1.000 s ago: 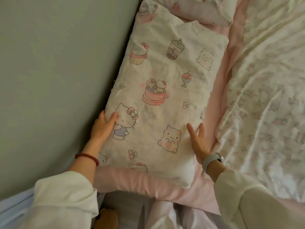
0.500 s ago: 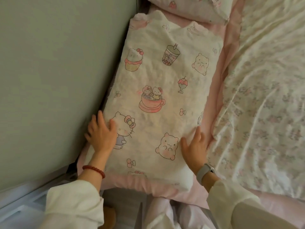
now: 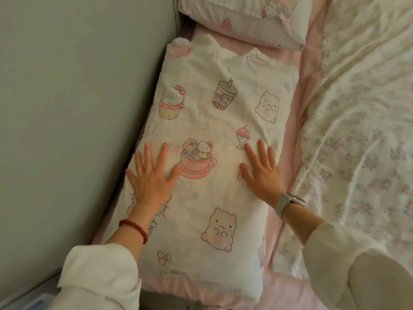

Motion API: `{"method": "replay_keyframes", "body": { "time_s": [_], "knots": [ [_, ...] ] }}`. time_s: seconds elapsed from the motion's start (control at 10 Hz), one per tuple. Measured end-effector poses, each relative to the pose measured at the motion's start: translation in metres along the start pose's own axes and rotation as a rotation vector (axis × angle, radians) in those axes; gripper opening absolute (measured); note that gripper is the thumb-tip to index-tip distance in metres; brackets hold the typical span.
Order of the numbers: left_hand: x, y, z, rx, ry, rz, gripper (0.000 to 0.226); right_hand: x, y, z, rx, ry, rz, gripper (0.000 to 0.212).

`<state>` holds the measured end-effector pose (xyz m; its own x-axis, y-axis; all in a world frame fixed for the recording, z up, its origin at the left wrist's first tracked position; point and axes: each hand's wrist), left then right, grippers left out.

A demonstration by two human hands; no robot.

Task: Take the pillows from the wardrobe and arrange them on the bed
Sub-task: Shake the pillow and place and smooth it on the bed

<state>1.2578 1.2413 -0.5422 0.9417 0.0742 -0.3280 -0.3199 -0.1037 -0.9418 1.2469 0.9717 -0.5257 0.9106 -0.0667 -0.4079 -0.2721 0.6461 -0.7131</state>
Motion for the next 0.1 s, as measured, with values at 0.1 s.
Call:
{"method": "replay_keyframes", "body": {
  "time_s": [0.1],
  "knots": [
    [0.0002,-0.0051,-0.0029,-0.003,0.000,0.036,0.071,0.0023,-0.0239,0.0221,0.243,0.033,-0.052,0.047]
  ]
}}
Point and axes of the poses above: each hand's wrist, its own x-axis towards the middle knuckle, its own y-axis out of the palm, z = x × y, and after that the axes turned 12 degrees about x, right-handed
